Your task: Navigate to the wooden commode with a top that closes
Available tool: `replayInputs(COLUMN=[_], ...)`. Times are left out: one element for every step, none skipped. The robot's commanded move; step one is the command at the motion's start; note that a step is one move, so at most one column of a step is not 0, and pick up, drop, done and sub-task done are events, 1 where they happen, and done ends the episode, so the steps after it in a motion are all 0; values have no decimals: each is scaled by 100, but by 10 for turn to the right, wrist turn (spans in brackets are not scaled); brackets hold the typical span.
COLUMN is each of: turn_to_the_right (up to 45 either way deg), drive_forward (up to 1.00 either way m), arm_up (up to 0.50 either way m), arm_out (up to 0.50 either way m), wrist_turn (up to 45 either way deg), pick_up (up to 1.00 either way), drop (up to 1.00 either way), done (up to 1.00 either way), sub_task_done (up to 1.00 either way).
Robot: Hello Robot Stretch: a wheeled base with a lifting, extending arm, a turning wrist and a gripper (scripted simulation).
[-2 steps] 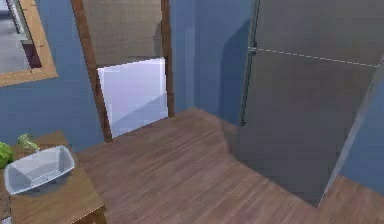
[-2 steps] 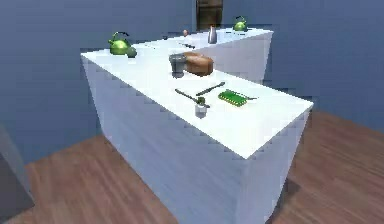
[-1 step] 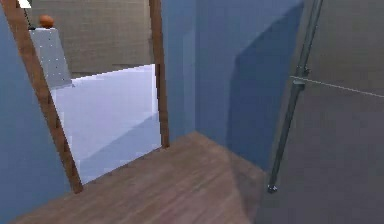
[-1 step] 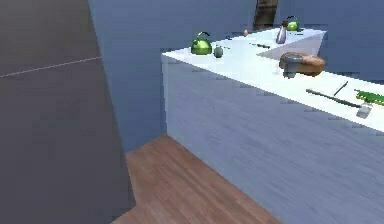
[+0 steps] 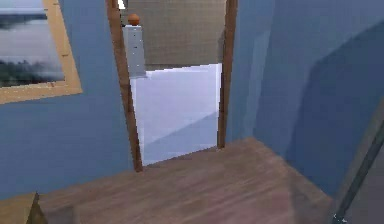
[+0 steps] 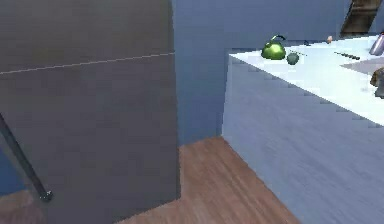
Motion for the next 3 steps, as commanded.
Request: replayInputs(turn_to_the_right=[0, 0, -210], drive_forward=[100, 100, 0], arm_up=[0, 0, 0], arm_out=[0, 0, 0], wrist_turn=[0, 0, 0], pick_up=[0, 0, 0], drop=[0, 0, 0], done=[0, 0, 0], sub_task_done=[0, 0, 0])
